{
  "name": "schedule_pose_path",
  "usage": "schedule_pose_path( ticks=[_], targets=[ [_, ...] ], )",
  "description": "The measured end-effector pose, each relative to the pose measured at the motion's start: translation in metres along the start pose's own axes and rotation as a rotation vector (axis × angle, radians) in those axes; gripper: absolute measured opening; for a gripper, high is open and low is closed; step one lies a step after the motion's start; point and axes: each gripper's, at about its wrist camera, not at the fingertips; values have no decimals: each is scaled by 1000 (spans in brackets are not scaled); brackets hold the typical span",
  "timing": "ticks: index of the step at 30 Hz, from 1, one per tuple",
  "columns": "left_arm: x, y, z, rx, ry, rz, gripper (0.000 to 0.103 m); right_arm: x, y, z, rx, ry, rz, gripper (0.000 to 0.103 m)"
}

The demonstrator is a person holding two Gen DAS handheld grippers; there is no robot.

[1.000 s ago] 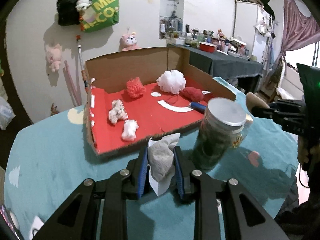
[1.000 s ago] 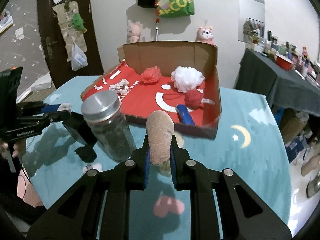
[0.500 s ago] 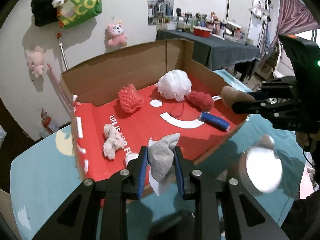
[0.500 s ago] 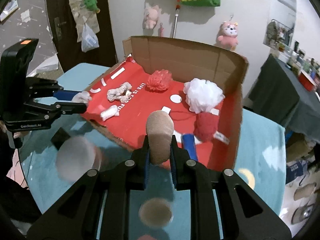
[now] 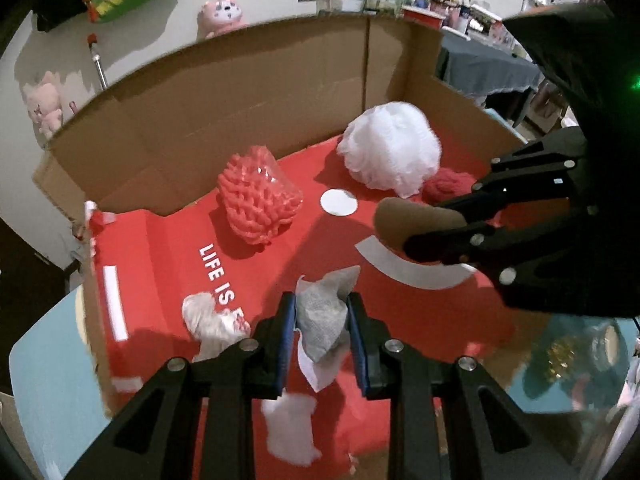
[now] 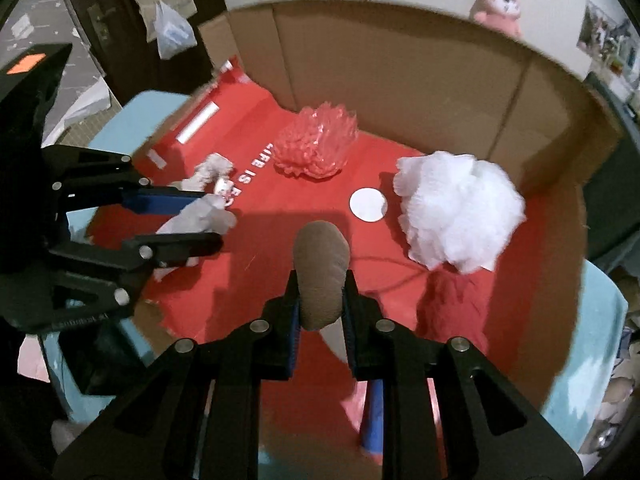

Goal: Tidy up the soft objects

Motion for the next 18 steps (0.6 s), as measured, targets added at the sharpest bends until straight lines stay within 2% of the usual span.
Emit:
schedule_pose_path(
  ticks=[4,11,18],
  targets=[
    [-4,-17,5,-8,8,30,27,-9,-25,-3,7,8,51,18],
    [-8,-38,10,-21,27,69,27,-15,-46,-5,6,14,112,19],
    [-9,-42,13,-15,49,62,30,-16,-56,-7,17,-2,132,20]
  ],
)
Point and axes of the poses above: each gripper's, at about its wrist camera, not at the fingertips, and y roughly against the way its jaws point, z to its left, x to its underside, and after that the axes turned 9 degrees about -z, right-handed
